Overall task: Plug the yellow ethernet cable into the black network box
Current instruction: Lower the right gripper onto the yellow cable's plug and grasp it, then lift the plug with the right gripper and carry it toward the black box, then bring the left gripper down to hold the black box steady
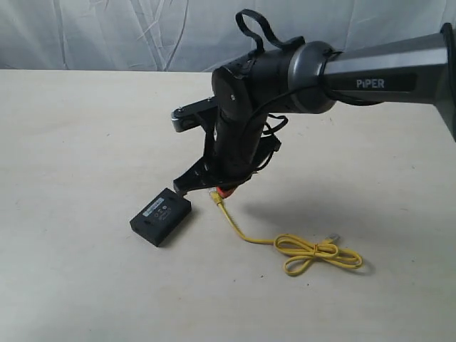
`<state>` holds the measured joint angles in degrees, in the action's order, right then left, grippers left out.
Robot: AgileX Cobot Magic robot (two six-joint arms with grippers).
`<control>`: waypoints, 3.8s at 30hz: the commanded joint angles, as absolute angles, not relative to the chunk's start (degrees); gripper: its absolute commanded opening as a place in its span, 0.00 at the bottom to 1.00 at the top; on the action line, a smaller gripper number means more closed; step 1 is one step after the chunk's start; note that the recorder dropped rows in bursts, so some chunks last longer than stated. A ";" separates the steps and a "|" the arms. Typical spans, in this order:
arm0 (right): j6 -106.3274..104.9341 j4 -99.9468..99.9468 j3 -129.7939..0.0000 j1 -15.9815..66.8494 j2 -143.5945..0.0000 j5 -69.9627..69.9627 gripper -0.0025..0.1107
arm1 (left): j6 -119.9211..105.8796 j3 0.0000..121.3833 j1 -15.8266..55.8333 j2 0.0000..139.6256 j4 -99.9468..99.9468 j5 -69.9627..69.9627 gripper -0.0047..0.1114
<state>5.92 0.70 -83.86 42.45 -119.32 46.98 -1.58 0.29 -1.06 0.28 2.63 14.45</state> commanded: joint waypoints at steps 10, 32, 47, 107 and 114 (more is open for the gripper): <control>6.20 0.83 -84.71 42.41 -122.43 48.23 0.33 | -1.51 0.00 -0.45 0.00 2.21 13.68 0.04; -0.91 1.66 -84.61 42.28 -117.01 55.70 0.02 | -1.51 0.00 -0.45 0.00 2.21 13.68 0.04; -4.80 -1.45 -84.61 42.28 -113.86 57.88 0.02 | -1.51 0.00 -0.45 0.00 2.21 13.68 0.04; -18.01 7.86 -72.22 49.78 -114.97 41.21 0.02 | -81.02 69.12 7.57 120.54 45.77 52.56 0.04; -18.01 6.06 -72.22 49.78 -115.70 38.45 0.02 | -90.94 69.12 8.23 121.04 49.49 54.38 0.04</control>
